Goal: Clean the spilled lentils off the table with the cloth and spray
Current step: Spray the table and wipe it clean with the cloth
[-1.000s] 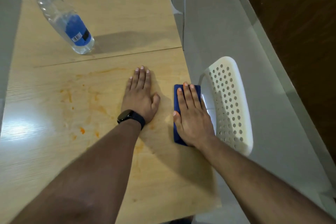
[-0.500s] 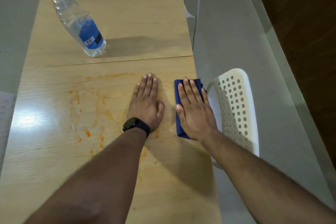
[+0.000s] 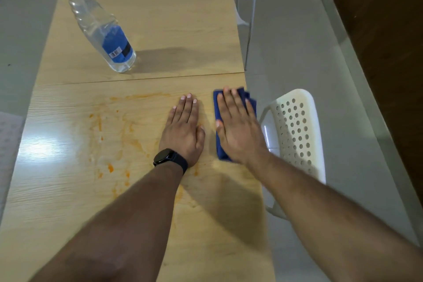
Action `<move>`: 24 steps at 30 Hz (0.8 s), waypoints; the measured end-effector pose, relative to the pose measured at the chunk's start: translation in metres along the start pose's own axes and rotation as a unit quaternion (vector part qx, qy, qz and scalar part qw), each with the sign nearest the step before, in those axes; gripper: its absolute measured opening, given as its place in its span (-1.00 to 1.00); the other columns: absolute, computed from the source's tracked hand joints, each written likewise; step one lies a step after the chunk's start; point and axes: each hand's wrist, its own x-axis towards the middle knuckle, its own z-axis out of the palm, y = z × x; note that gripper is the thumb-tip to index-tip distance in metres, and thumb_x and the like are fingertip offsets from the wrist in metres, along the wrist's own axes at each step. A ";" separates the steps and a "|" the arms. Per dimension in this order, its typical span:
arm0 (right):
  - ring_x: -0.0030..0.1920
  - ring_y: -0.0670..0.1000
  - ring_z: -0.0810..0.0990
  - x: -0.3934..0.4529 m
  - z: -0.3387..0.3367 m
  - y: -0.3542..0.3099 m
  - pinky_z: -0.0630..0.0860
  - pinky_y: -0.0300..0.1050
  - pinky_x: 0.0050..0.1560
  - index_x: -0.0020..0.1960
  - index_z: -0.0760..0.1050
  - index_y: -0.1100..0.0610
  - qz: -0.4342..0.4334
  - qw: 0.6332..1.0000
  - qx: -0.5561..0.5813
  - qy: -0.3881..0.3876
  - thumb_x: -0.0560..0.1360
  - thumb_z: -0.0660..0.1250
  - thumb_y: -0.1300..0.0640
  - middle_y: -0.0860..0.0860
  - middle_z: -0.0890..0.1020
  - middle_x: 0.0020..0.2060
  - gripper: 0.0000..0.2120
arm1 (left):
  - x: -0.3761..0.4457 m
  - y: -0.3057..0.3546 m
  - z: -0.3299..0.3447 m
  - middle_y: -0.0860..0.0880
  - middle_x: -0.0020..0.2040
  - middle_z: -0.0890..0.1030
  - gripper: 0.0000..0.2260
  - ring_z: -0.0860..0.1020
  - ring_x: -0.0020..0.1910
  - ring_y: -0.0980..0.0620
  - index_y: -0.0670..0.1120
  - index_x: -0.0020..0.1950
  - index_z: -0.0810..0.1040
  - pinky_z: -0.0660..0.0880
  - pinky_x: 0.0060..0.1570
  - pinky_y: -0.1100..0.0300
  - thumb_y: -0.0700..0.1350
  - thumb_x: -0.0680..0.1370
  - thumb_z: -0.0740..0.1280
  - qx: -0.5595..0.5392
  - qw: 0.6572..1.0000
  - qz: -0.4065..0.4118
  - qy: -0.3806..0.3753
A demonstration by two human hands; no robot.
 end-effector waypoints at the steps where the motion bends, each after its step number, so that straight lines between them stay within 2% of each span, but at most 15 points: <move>1: 0.68 0.02 -0.23 -0.021 0.000 -0.001 -0.04 0.17 0.67 0.71 -0.18 0.11 -0.008 1.000 0.006 -0.009 0.73 -0.05 -0.08 0.04 -0.19 0.70 -0.36 | 0.000 0.000 0.000 -0.08 0.71 -0.06 -0.36 -0.15 0.69 0.00 -0.13 0.71 -0.04 -0.05 0.65 -0.03 0.07 0.67 -0.03 0.002 1.000 -0.002 -0.001; 4: 0.67 0.00 -0.28 -0.059 0.001 0.007 -0.02 0.17 0.66 0.71 -0.21 0.10 -0.017 0.999 0.011 -0.029 0.74 -0.05 -0.08 0.01 -0.24 0.69 -0.36 | 0.002 0.002 -0.001 -0.08 0.72 -0.08 -0.36 -0.16 0.69 0.00 -0.13 0.71 -0.06 -0.07 0.65 -0.02 0.08 0.67 -0.06 0.007 1.000 -0.007 -0.004; 6: 0.68 0.00 -0.26 -0.052 0.003 0.015 -0.01 0.17 0.67 0.71 -0.18 0.10 -0.011 1.000 0.019 -0.019 0.73 -0.05 -0.08 0.01 -0.22 0.70 -0.36 | 0.002 0.003 -0.001 -0.08 0.72 -0.08 -0.36 -0.16 0.69 0.00 -0.13 0.71 -0.06 -0.09 0.65 -0.01 0.08 0.67 -0.06 0.010 1.000 -0.008 -0.002; 11: 0.69 0.07 -0.16 0.049 -0.002 0.018 0.01 0.18 0.66 0.71 -0.11 0.14 0.068 0.998 -0.002 0.014 0.69 -0.13 -0.13 0.07 -0.10 0.71 -0.33 | 0.001 0.001 0.002 -0.08 0.71 -0.08 -0.37 -0.16 0.69 0.00 -0.14 0.71 -0.06 -0.11 0.65 0.00 0.07 0.67 -0.06 0.011 1.000 -0.003 0.005; 14: 0.69 0.09 -0.11 0.076 -0.002 0.010 0.00 0.20 0.66 0.71 -0.09 0.16 0.067 0.998 -0.014 0.016 0.68 -0.13 -0.13 0.09 -0.06 0.70 -0.32 | 0.001 -0.001 0.002 -0.08 0.71 -0.05 -0.37 -0.14 0.69 -0.01 -0.14 0.71 -0.02 -0.09 0.65 0.00 0.06 0.67 -0.05 0.008 1.000 0.003 0.011; 17: 0.69 0.07 -0.15 0.040 0.004 -0.003 -0.03 0.18 0.66 0.71 -0.14 0.14 0.015 1.000 -0.019 0.012 0.71 -0.10 -0.12 0.08 -0.11 0.70 -0.34 | -0.001 0.000 0.001 -0.09 0.71 -0.04 -0.38 -0.11 0.69 -0.01 -0.14 0.71 -0.01 -0.07 0.65 0.00 0.05 0.67 -0.04 0.005 1.000 0.002 0.010; 21: 0.68 0.03 -0.24 -0.052 0.008 -0.018 -0.04 0.17 0.66 0.71 -0.18 0.12 -0.042 0.999 0.005 -0.016 0.72 -0.05 -0.09 0.06 -0.19 0.70 -0.34 | -0.002 0.002 -0.004 -0.07 0.71 -0.04 -0.39 -0.12 0.69 0.00 -0.12 0.71 -0.03 -0.10 0.65 0.03 0.05 0.67 -0.05 0.006 1.000 -0.004 0.004; 24: 0.68 0.00 -0.26 -0.082 0.008 -0.005 0.01 0.17 0.66 0.71 -0.18 0.10 -0.051 0.998 0.013 -0.031 0.72 -0.04 -0.08 0.03 -0.21 0.70 -0.35 | -0.001 0.004 -0.005 -0.07 0.72 -0.05 -0.39 -0.12 0.69 0.00 -0.11 0.71 -0.05 -0.10 0.65 0.02 0.05 0.68 -0.05 0.010 1.000 -0.010 0.001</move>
